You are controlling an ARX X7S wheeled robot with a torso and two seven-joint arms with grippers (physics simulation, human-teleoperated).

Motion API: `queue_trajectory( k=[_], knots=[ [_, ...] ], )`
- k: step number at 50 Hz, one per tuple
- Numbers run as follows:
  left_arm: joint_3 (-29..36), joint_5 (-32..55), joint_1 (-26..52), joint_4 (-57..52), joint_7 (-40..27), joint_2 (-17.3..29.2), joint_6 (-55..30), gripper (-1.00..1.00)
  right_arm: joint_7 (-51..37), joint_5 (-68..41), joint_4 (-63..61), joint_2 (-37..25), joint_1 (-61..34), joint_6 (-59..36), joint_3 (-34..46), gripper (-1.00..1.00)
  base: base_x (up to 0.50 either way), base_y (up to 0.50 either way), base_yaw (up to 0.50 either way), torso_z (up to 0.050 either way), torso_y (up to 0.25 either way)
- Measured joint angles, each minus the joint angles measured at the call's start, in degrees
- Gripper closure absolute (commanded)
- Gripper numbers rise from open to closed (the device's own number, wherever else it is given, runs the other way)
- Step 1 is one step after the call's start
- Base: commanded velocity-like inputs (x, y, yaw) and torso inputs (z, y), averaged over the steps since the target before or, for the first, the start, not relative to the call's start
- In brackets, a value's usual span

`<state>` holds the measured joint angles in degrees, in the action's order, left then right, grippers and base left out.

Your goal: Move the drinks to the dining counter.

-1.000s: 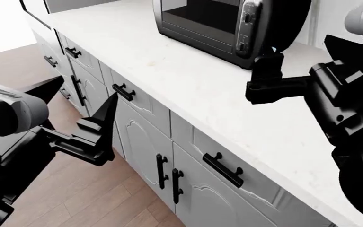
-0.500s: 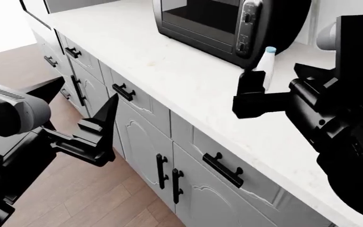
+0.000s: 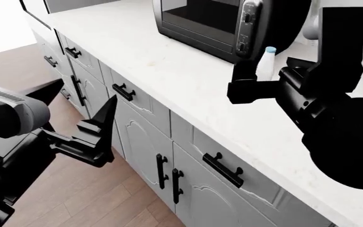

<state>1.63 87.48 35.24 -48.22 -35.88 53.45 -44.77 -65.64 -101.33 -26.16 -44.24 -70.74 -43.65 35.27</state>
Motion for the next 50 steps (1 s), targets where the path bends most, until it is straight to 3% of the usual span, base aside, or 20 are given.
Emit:
queue_trajectory(
  k=[19,26,38,50],
  knots=[
    [-0.2,-1.4,-1.6,0.4,1.1,-0.2,0.6,-1.00,1.3,2.3,-0.3,0.4,-0.4,0.4,-0.1,-1.00,-0.30,0.34,0.00,0.000,0.000],
    [-0.3,-1.6,-1.7,0.5,1.3,-0.2,0.7,-1.00,1.0,2.1,-0.4,0.4,-0.5,0.7,-0.3,-1.00,0.04,0.04,0.00,0.000,0.000],
    [-0.6,-1.6,-2.3,0.4,1.4,0.1,1.0,-1.00,0.7,2.3,-1.1,0.0,-0.3,1.2,-0.7,-1.00,0.43,0.26,0.00,0.000,0.001],
    [-0.5,-1.8,-2.5,0.3,1.4,0.1,1.1,-1.00,0.2,2.0,-1.5,-0.4,0.6,2.0,-1.0,-1.00,0.00,0.00,0.00,0.000,0.001]
  ],
)
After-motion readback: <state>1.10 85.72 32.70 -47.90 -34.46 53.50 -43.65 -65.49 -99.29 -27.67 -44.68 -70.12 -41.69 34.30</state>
